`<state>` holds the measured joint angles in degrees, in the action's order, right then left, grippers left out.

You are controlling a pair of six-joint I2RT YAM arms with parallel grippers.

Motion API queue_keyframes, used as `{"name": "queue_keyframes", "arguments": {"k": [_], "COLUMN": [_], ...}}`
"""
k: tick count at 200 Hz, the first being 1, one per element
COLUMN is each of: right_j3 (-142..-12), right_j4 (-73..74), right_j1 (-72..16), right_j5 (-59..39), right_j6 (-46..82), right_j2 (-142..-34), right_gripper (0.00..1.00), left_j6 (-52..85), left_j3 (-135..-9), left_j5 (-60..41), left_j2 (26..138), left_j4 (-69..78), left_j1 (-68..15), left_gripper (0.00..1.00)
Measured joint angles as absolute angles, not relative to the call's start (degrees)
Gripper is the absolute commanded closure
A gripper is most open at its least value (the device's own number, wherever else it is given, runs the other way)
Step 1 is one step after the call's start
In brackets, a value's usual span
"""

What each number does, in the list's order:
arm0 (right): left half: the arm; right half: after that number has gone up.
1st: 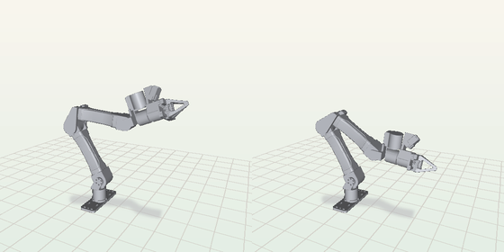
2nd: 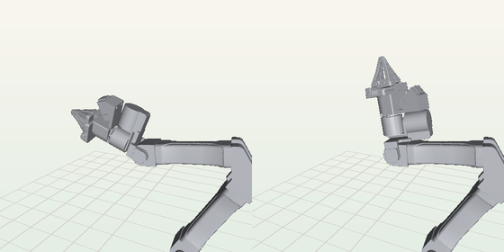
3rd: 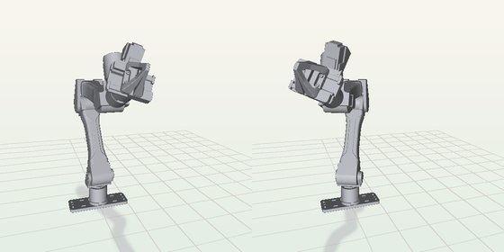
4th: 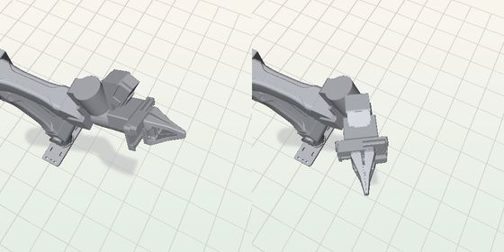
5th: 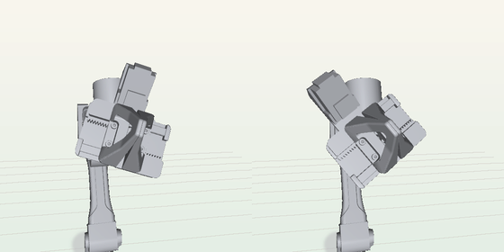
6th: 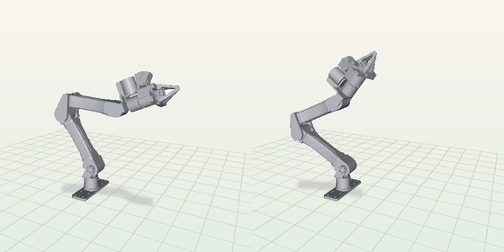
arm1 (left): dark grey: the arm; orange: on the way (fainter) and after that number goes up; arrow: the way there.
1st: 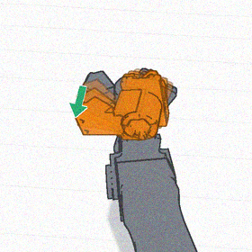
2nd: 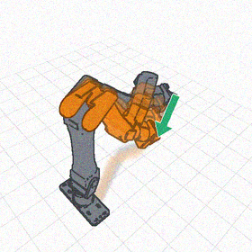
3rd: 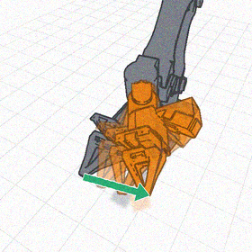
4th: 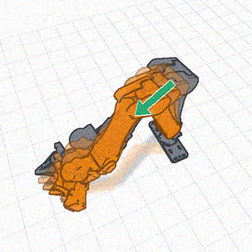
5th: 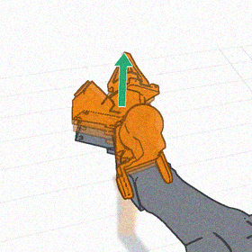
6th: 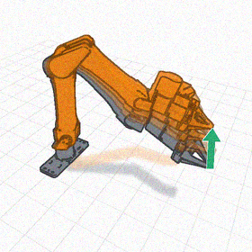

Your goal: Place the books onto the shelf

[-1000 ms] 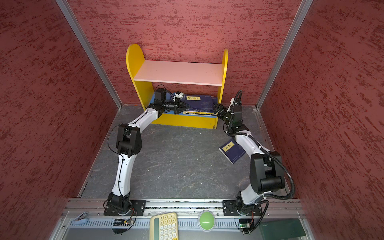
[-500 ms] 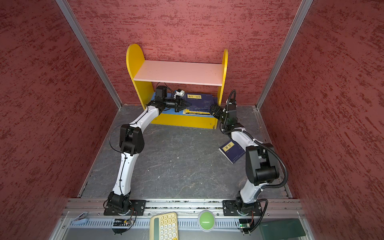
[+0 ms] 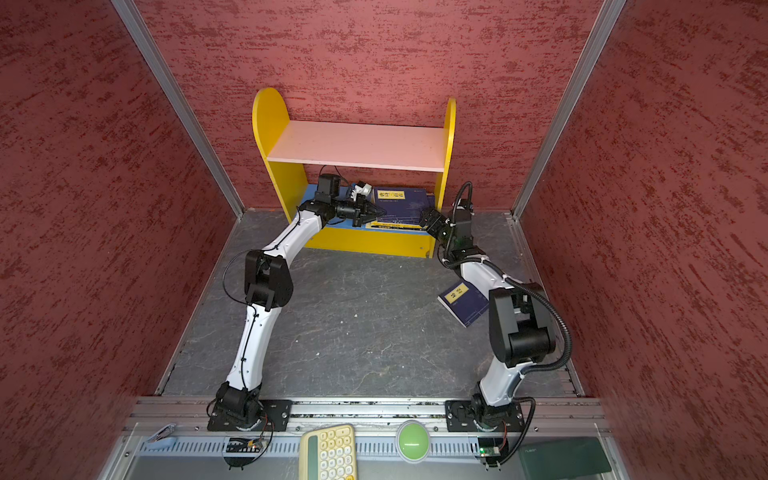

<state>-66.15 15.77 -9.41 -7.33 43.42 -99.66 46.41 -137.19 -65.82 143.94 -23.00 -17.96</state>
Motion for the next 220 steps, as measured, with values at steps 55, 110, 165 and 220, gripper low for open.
{"name": "queue_keyframes", "arguments": {"k": [55,110,165,220], "right_j3": [-66.26,-66.26,-66.26,-66.26], "right_j4": [15.59,15.38,15.09,15.38], "right_j1": [-10.2,-10.22,-10.26,-10.24], "right_j5": [-6.79,-5.91,-5.82,-6.61], "right_j6": [43.53,43.59,44.12,45.06], "right_j2": [-102.41,-102.41,-102.41,-102.41], "right_gripper": [0.02,0.03,0.04,0.02], "left_j6": [45.63,42.41,44.14,52.71], "left_j3": [-137.38,-139.13,-128.81,-117.38], "left_j5": [-62.81,-60.07,-52.45,-48.29], "left_j2": [144.11,144.09,136.49,132.44], "left_j4": [-23.77,-27.94,-23.68,-12.53], "left_j1": [-18.06,-18.13,-18.33,-18.5], "left_gripper": [0.86,0.54,0.48,0.76]}}
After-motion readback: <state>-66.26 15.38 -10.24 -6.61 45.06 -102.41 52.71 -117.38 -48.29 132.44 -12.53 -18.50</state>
